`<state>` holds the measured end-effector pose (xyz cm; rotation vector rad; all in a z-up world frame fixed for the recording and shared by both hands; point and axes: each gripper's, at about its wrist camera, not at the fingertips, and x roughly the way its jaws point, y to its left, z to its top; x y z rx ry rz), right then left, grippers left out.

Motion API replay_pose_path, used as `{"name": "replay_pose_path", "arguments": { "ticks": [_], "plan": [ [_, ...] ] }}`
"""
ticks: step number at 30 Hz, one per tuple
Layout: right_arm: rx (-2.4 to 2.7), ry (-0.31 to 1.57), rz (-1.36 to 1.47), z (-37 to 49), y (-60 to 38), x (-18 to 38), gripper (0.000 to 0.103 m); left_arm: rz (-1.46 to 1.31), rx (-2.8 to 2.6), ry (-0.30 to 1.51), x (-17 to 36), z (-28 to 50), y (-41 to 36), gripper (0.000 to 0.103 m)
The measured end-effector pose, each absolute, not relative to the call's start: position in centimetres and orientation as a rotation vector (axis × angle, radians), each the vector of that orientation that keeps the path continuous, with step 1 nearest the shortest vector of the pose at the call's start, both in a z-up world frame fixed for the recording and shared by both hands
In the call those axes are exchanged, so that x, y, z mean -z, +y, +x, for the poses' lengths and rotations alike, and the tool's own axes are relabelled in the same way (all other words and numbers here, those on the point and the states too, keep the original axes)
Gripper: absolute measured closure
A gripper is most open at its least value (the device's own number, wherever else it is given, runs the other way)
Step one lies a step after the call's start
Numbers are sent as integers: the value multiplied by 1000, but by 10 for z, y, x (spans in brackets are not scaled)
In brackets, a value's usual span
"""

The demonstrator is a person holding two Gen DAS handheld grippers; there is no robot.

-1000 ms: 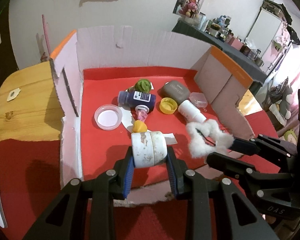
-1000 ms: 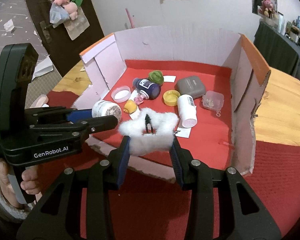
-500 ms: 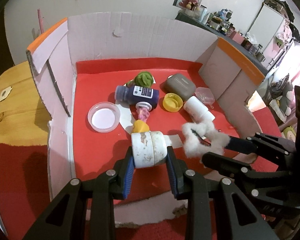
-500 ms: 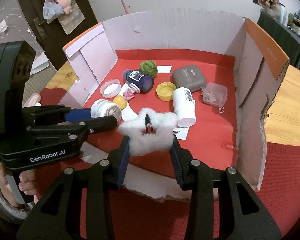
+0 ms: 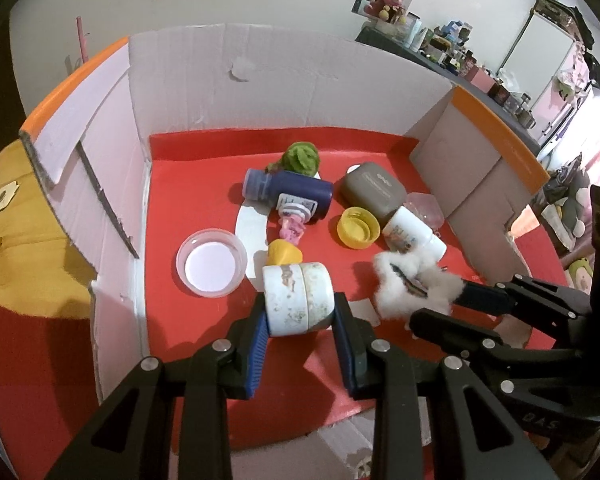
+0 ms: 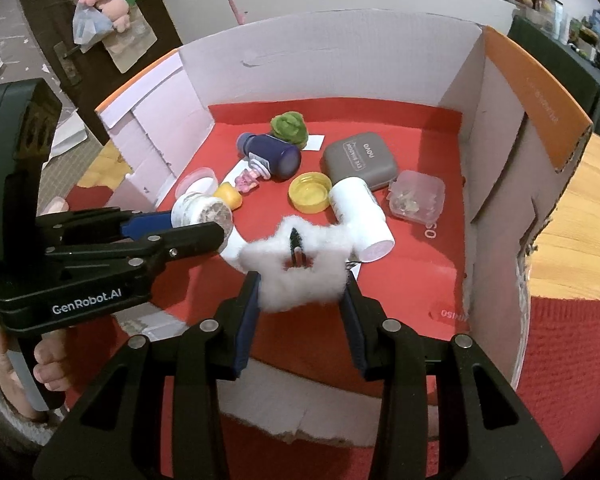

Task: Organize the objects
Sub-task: 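Lower the tape roll and cotton onto the box floor and open both grippers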

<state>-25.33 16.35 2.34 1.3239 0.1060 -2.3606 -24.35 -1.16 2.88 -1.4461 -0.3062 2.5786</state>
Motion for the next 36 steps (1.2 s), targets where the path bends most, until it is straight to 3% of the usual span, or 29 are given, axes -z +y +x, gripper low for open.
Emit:
{"name": "replay_pose_path", "arguments": {
  "ticks": [36],
  "plan": [
    [2384, 110, 1306, -256, 164, -22, 61, -1436, -2593, -322, -31, -242, -16, 67]
  ]
}}
